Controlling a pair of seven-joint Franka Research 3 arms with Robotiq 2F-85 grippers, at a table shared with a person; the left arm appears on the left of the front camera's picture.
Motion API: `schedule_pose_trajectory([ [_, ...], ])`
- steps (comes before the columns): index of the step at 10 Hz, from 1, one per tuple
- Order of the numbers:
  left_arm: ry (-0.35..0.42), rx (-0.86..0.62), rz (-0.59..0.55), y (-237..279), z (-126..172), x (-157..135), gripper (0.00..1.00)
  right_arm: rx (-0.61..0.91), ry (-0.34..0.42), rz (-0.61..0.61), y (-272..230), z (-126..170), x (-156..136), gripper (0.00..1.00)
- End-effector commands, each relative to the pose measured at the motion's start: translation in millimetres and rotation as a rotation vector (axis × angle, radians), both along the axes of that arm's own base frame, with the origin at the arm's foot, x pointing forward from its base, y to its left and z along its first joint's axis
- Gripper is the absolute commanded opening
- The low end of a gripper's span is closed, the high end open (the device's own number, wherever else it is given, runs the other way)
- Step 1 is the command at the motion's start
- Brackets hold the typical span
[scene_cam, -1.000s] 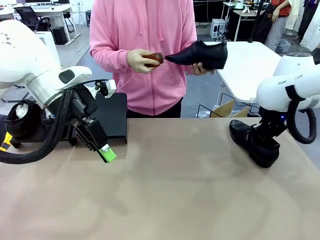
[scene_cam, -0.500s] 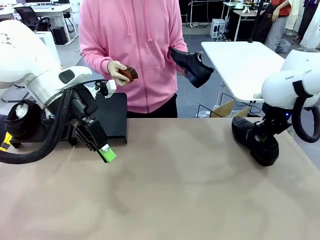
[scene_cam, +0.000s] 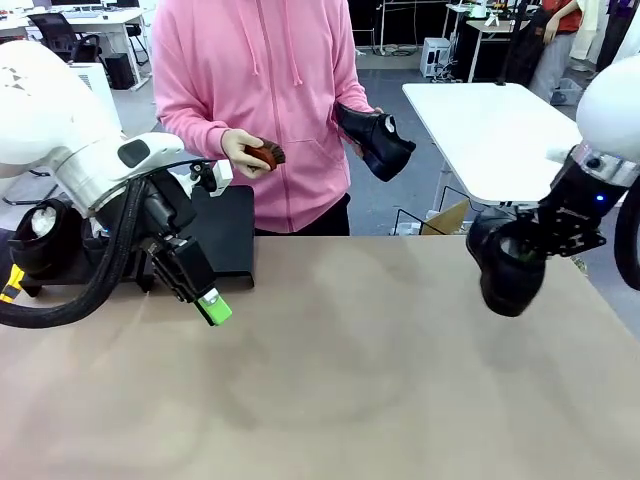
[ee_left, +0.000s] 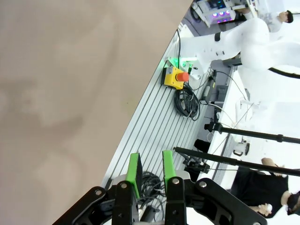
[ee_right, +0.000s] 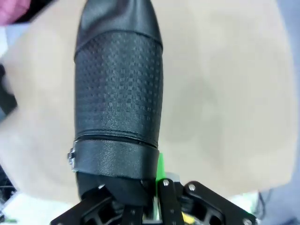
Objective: Organize the shoes by placing them on the stand.
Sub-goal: Pick up one Shoe and place it in the middle of the table.
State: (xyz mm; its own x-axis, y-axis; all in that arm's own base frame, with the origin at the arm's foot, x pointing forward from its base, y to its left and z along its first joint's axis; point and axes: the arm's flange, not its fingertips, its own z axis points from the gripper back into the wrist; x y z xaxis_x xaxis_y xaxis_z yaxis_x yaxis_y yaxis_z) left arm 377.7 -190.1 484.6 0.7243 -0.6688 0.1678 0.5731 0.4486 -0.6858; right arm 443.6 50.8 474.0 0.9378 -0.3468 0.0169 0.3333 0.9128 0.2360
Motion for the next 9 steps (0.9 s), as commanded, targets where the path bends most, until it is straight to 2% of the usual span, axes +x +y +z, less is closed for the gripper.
schedule_pose_trajectory([
  [1, 0.0, -0.032, -0.006, 1.1, -1.5, -2.2, 0.28, 0.021, -0.061, 0.002, 76.4, 9.1, -47.3, 0.0],
  [3, 0.0, -0.032, -0.006, 1.1, -1.5, -2.2, 0.28, 0.0, -0.141, 0.093, 155.6, 9.8, -86.1, 0.0],
  [5, 0.0, -0.032, -0.006, 1.1, -1.5, -2.2, 0.28, -0.049, -0.151, 0.18, 216.7, -2.7, -100.5, 0.0],
  [7, 0.0, -0.032, -0.006, 1.1, -1.5, -2.2, 0.28, -0.066, -0.12, 0.23, 266.8, -31.0, -94.6, 0.0],
  [9, 0.0, -0.032, -0.006, 1.1, -1.5, -2.2, 0.28, -0.057, -0.114, 0.234, 293.5, -64.6, -77.8, 0.0],
])
